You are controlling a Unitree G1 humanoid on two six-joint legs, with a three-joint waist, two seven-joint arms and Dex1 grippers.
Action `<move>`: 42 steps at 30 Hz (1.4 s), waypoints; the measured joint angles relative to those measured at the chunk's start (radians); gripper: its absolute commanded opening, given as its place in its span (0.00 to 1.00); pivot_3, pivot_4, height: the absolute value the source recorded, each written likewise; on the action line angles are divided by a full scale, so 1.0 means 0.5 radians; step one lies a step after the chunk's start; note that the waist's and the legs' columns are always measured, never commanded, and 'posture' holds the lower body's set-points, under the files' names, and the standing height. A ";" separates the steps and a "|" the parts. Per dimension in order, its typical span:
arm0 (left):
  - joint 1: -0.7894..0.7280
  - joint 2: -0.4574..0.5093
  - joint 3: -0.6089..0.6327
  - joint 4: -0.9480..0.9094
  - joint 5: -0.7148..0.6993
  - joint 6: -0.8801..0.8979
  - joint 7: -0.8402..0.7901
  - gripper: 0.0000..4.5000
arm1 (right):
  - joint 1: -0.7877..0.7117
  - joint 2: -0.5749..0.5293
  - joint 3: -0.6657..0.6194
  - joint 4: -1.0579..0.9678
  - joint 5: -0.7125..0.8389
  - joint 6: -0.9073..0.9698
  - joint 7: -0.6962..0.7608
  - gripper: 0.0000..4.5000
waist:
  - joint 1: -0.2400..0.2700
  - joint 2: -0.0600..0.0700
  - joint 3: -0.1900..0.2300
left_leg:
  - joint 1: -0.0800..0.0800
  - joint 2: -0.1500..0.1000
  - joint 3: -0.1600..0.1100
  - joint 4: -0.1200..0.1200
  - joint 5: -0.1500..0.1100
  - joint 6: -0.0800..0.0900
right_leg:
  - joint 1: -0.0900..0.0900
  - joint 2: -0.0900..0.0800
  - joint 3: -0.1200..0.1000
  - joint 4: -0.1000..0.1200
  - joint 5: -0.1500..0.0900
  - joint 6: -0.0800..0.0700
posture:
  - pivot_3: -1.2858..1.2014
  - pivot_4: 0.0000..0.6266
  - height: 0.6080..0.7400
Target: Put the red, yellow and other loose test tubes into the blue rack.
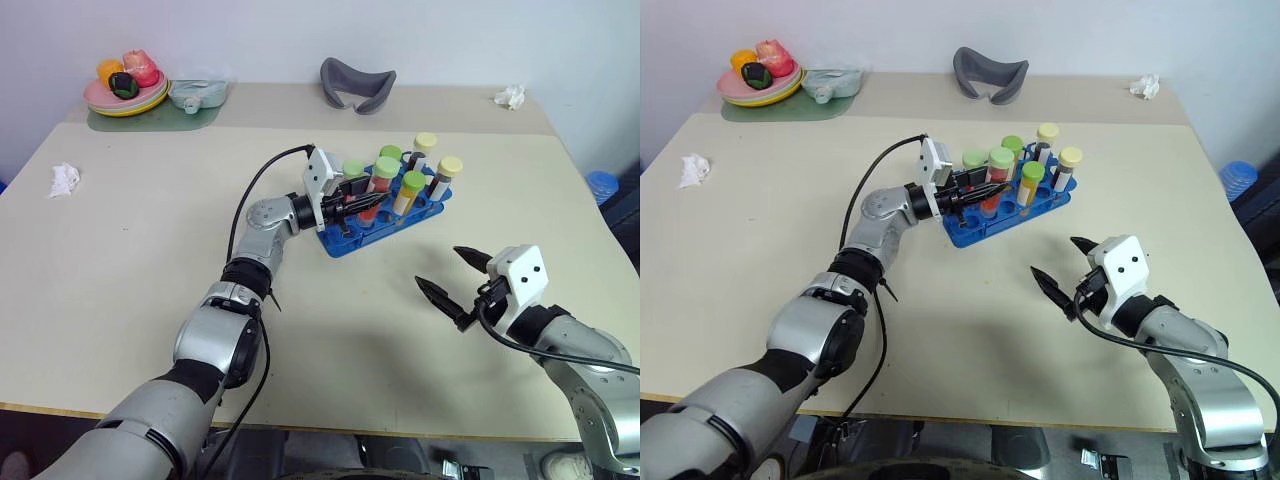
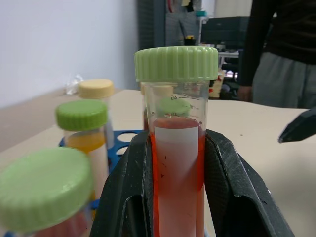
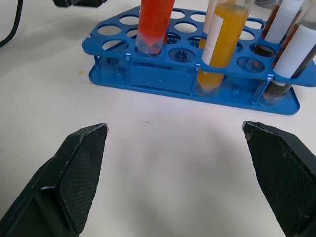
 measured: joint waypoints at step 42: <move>1.296 0.606 0.162 -1.996 -0.149 0.994 0.552 0.98 | -0.115 0.044 0.153 0.251 0.001 -0.204 0.178 1.00 | 0.003 0.004 -0.003 | 0.002 0.001 -0.001 0.000 0.000 0.000 | 0.001 -0.001 0.001 0.000 0.000 0.000 | 0.52 0.24 1.00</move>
